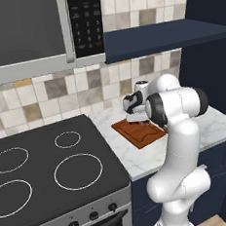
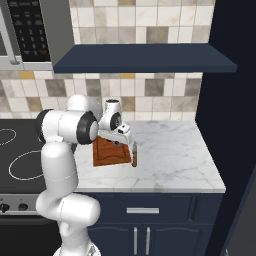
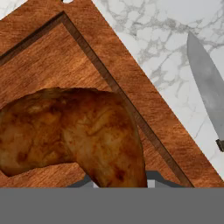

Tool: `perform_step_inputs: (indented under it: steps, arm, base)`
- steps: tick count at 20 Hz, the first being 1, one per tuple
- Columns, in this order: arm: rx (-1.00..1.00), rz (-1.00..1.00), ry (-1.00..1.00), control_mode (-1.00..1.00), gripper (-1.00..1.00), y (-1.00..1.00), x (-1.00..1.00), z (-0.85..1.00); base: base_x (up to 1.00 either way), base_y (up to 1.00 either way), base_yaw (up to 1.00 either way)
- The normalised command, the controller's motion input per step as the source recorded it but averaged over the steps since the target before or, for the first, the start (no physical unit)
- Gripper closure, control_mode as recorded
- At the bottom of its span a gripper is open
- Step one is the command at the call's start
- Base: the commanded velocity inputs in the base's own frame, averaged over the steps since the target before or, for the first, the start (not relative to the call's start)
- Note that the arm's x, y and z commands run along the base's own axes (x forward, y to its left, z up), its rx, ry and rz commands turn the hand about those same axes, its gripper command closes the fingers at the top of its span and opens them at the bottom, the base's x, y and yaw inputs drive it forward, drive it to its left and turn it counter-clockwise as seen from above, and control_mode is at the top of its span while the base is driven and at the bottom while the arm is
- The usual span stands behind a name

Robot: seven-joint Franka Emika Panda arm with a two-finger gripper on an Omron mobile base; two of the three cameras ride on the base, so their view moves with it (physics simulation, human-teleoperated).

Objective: Retrieve the chicken drumstick from the fridge and place it on the cutting board.

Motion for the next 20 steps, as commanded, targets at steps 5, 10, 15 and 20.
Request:
perform_step_inputs:
  steps: [5, 10, 15, 20]
  arm:
    - [0.05, -0.12, -0.05, -1.0, -1.0, 0.45, -0.17, -0.24]
    - [0.01, -0.12, -0.01, -1.0, -1.0, 0.32, -0.08, -0.08]
    - [0.0, -0.09, 0.0, -1.0, -1.0, 0.11, 0.0, -0.06]
    - [0.0, -0.1, 0.0, -1.0, -1.0, -0.01, -0.07, 0.03]
  base:
    - [0.0, 0.0, 0.0]
    - [0.0, 0.0, 0.0]
    - [0.0, 0.0, 0.0]
    - [0.0, 0.0, 0.0]
